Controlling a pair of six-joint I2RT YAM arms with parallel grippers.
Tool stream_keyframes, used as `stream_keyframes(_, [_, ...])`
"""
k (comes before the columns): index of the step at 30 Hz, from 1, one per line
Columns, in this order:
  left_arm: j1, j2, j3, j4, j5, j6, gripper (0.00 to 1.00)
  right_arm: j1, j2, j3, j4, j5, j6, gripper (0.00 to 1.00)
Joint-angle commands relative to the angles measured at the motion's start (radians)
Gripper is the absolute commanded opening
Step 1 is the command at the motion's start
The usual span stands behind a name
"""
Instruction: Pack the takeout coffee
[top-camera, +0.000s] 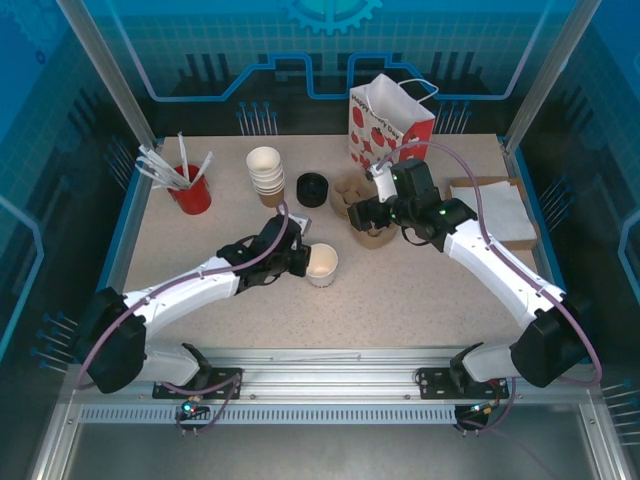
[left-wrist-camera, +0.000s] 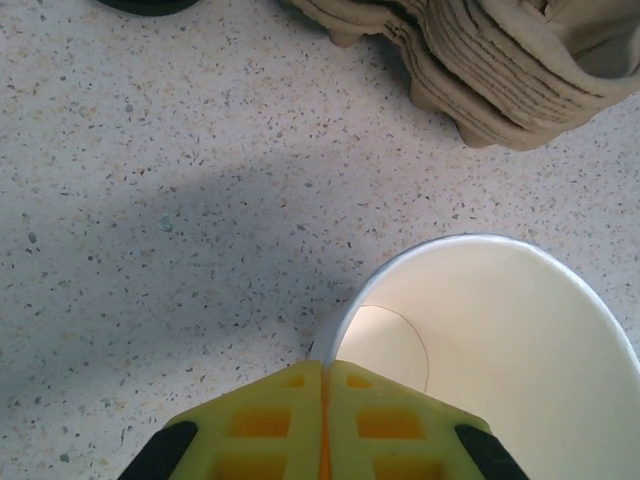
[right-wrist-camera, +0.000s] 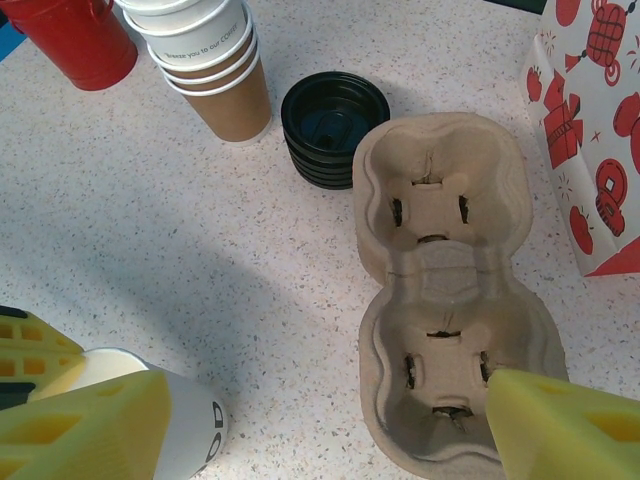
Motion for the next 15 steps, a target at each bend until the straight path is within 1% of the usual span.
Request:
stream_keyframes(1, [-0.017,0.014,-0.013,0.003,-0.024,0.007,0.1,-0.013,0.004,-0.009,-0.013,0.017,-0.004,0.84])
stream_keyframes(5, [-0.02,0.03,-0.019,0.015,-0.017,0.004,0.11,-0.013,0.014,-0.008,-0.013,0.016,-0.004,0.84])
stream_keyframes(8, [-0.019,0.034,-0.016,0.014,-0.016,0.009,0.13,-0.013,0.02,-0.005,-0.014,0.014,-0.003,0.84])
stream_keyframes(10, [-0.02,0.035,-0.006,0.0,-0.013,0.017,0.19,-0.013,0.021,-0.005,-0.014,0.013,-0.003,0.84])
stream_keyframes(13, [-0.019,0.027,0.016,-0.023,-0.019,0.029,0.3,-0.012,0.018,-0.003,-0.016,0.013,-0.003,0.84])
stream_keyframes(15, [-0.015,0.008,0.032,-0.035,-0.022,0.041,0.36,-0.013,0.013,-0.001,-0.02,0.012,-0.003,0.84])
